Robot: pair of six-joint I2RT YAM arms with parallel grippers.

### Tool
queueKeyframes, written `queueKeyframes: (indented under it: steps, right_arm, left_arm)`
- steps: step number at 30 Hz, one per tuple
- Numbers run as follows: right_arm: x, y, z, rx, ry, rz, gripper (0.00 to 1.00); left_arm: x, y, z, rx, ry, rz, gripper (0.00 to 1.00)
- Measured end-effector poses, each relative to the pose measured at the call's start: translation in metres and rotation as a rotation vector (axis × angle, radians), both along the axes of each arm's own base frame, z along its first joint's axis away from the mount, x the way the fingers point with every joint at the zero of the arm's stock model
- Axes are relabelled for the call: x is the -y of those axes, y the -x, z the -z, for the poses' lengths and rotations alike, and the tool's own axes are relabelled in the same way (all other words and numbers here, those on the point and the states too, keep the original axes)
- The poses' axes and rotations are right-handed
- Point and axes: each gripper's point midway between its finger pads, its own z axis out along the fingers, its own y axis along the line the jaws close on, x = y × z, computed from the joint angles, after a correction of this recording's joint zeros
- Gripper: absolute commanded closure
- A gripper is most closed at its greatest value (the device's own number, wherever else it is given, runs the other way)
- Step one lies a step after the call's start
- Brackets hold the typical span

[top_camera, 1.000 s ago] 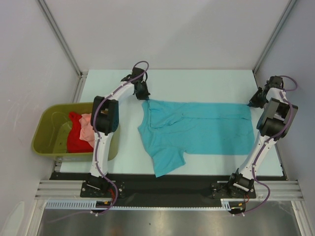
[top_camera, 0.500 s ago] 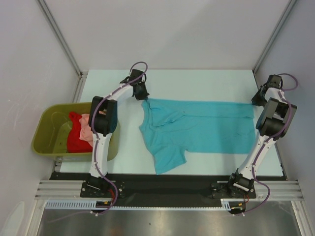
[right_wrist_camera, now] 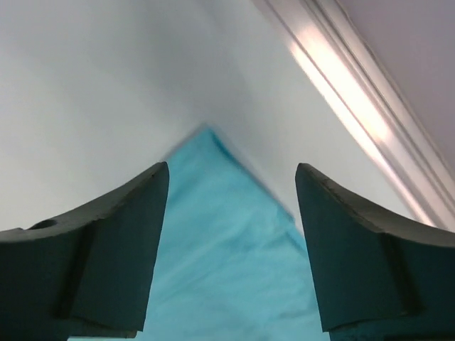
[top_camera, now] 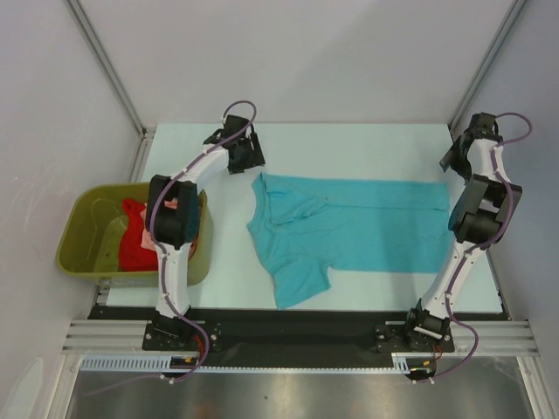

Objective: Fold and stack the t-shirts
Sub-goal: Fold the tshirt

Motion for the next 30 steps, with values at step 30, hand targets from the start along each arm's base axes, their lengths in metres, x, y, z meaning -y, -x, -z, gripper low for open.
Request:
queueKeyframes:
  steps: [30]
  right_arm:
    - [-0.487, 0.100, -0.025, 0.061, -0.837, -0.503, 0.49]
  left_arm:
    - [0.024, 0.012, 0.011, -0.016, 0.038, 0.101, 0.61]
